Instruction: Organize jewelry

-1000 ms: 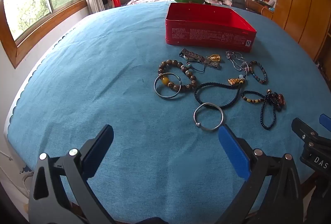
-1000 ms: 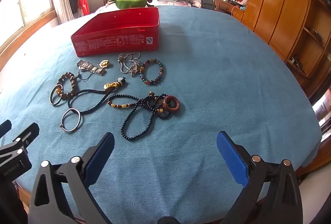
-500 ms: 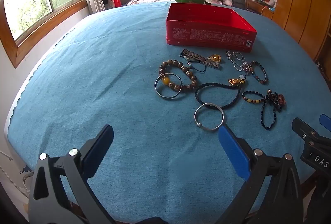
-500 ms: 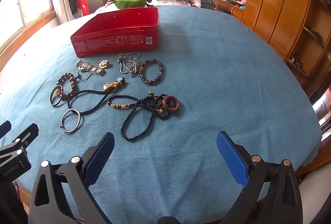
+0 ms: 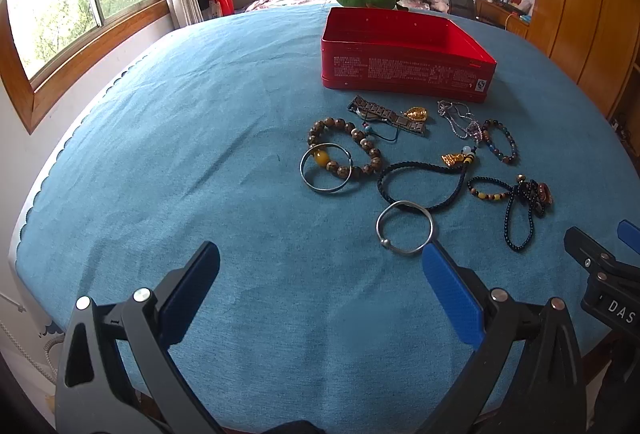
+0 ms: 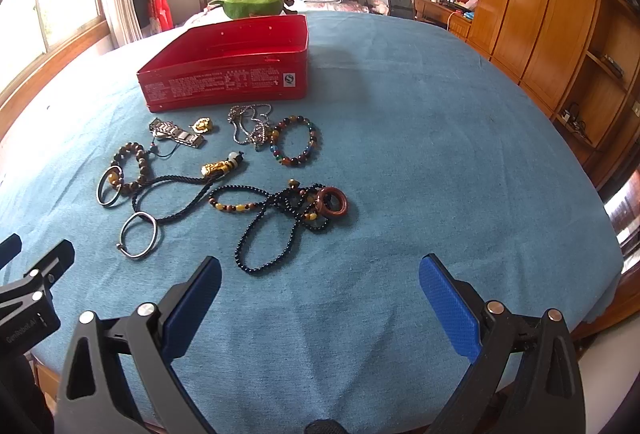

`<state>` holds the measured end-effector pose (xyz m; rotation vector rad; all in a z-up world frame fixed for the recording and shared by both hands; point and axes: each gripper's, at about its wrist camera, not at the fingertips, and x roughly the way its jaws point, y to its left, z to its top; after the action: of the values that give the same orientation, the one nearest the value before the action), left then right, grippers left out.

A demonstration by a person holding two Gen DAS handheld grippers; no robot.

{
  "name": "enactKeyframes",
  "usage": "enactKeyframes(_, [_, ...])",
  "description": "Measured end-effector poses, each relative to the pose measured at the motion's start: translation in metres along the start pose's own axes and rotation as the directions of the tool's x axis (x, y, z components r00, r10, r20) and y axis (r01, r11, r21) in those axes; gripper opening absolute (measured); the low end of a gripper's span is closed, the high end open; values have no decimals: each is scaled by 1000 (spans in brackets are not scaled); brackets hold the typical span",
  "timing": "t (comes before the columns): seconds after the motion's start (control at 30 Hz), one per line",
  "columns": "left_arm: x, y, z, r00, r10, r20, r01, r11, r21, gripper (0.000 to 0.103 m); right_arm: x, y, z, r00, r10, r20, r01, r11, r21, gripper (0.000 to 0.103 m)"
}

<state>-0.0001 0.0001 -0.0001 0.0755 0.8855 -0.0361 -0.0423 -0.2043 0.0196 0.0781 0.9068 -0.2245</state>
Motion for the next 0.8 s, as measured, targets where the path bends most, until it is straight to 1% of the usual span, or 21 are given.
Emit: enactKeyframes(0.8, [-1,1,2,1000,1,-2,-1,1000,-1,100,0,1,0,1000,2,-2,-2,1000,1,99])
